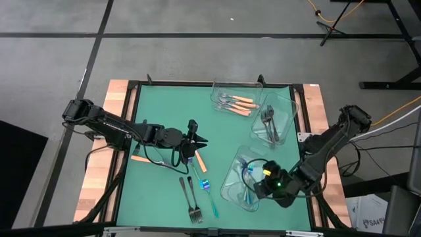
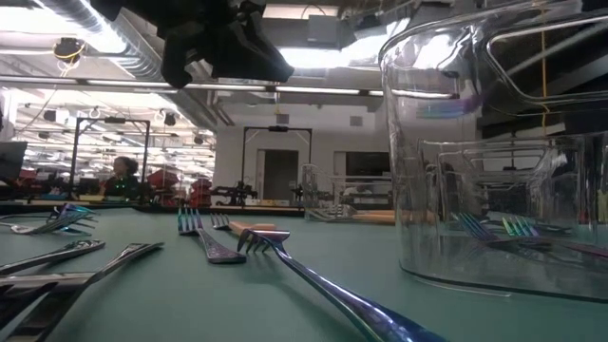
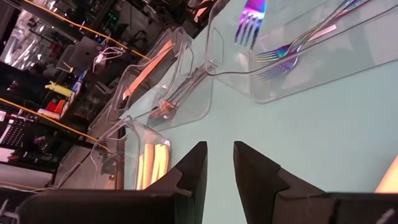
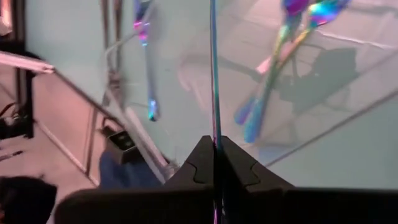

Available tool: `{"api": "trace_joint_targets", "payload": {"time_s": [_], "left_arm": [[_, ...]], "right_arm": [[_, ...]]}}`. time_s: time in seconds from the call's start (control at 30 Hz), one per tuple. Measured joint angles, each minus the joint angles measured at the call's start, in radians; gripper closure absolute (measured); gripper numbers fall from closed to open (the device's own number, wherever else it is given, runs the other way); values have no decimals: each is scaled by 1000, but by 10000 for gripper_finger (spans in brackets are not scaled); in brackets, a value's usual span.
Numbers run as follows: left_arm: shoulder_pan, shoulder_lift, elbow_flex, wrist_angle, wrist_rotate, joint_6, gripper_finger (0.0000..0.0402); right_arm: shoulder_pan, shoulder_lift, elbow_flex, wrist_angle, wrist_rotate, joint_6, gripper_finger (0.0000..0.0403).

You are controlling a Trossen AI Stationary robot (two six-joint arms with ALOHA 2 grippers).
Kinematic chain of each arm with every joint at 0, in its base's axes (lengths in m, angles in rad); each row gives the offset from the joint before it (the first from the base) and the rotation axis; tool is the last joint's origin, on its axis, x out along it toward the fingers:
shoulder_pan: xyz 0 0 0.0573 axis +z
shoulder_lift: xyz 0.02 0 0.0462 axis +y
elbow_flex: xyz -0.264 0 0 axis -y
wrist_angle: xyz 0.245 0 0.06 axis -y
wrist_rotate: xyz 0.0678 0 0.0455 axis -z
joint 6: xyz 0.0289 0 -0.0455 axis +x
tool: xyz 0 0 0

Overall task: Sort silverware by color (type)
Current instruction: Put the blue fork into the bottom transparent bin

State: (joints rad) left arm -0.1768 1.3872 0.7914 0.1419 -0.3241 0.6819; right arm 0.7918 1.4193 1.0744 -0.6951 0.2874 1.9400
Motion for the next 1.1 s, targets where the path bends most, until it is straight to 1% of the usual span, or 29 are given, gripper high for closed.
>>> {"api": "trace_joint_targets", "payload": {"time_s": [0.13, 0.27, 0.63, 1.1], "left_arm": [[0, 0, 0, 0, 0, 0, 329], [0, 0, 0, 0, 0, 0, 329], [0, 0, 0, 0, 0, 0, 329], [0, 0, 0, 0, 0, 0, 329]], "right_arm": [[-14, 2, 0, -74, -13, 49, 403], [-20, 14, 0, -110, -18, 55, 403], [-81, 107, 0, -113, -19, 45, 403], [-93, 197, 0, -63, -21, 43, 403]]}}
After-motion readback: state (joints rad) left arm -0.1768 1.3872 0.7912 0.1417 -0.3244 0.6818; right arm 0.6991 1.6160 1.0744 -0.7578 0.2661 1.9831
